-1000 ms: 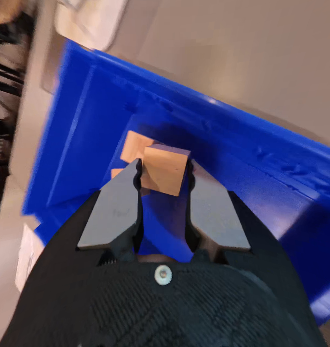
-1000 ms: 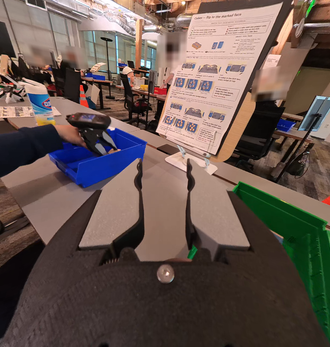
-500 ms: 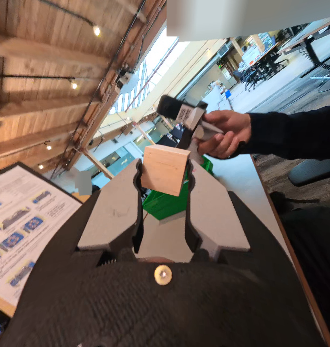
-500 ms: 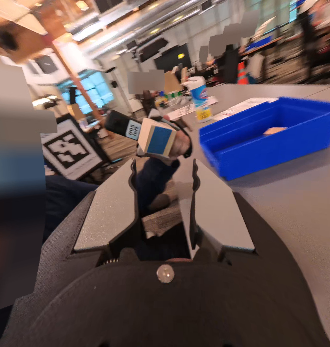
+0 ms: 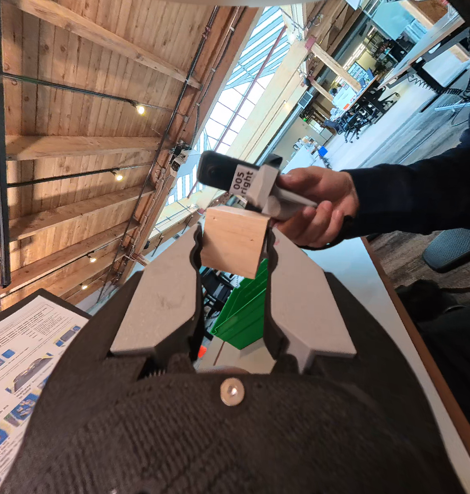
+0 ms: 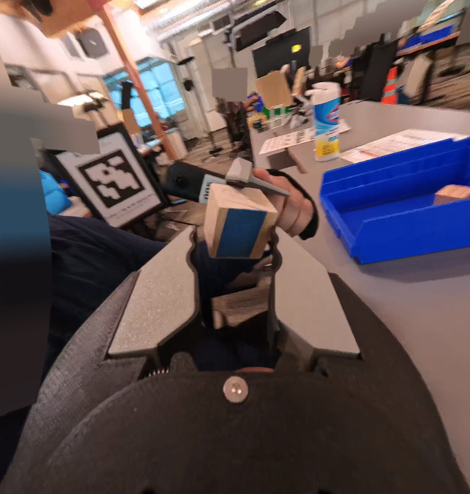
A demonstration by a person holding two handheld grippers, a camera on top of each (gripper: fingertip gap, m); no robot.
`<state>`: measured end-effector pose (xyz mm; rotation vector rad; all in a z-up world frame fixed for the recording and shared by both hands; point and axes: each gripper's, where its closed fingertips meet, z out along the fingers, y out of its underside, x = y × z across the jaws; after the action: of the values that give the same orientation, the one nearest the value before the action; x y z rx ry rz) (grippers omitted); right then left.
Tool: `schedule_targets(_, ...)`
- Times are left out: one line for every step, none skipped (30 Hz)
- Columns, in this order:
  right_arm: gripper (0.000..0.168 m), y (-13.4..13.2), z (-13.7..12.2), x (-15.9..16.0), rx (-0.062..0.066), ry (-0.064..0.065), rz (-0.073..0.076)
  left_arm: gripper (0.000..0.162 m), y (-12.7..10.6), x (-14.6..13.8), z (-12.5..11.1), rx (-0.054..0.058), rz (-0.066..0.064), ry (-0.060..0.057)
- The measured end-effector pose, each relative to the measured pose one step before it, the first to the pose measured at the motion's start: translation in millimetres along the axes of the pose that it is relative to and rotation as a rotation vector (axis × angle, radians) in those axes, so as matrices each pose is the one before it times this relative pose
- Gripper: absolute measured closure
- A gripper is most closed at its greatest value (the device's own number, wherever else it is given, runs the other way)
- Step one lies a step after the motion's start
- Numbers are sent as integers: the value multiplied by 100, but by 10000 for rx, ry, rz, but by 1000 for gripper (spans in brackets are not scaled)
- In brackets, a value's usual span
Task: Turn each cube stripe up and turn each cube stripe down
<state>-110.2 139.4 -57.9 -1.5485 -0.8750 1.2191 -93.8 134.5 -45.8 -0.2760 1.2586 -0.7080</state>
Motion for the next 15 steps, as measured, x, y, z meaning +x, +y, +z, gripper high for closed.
schedule_targets(124, -6, -35, 457, -64, 596, -483, 115, 105, -26, 36, -56, 61, -41)
schedule_targets(124, -53, -84, 167, -71, 402, -350, 116, 204, -33, 0, -139, 71, -10)
schedule_targets(124, -48, -150, 38, -87, 274, -222, 116, 187, 22, -22, -130, 107, 8)
schedule_targets(124, -134, -192, -98, -23, 139, -150, 117, 188, 47, -32, -128, 94, 25)
schedule_targets(125, -308, -261, -210, 119, 3, -73, 117, 220, 51, -33, -143, 77, 32)
schedule_targets(127, -384, -263, -333, 169, -138, 31, 117, 187, 65, -10, -125, 73, 25)
schedule_targets(128, -225, -182, -180, 89, -102, 115, 117, 40, 29, 26, -39, 50, -18)
schedule_targets(128, 38, -66, 15, -26, -42, 76, 117, -39, 46, 59, -13, 8, -7)
schedule_targets(128, 118, -15, 135, -34, -15, 90, 118, 53, 64, 86, -72, 35, 8)
schedule_targets(128, 182, 37, 209, -64, 1, 171, 118, 188, 115, 100, -146, 77, 31)
schedule_targets(127, 288, 125, 248, -136, 19, 192, 118, 278, 201, 122, -187, 122, 60)
schedule_targets(125, 301, 191, 260, -129, 42, 125, 118, 357, 205, 155, -223, 201, 23)
schedule_targets(124, 232, 205, 396, -83, 155, 42, 117, 447, 168, 160, -281, 268, -18)
schedule_targets(126, 231, 142, 650, -106, 337, -76, 118, 502, 124, 138, -316, 261, -18)
schedule_targets(126, 112, 46, 473, -62, 246, -197, 118, 525, 75, 75, -301, 169, 3)
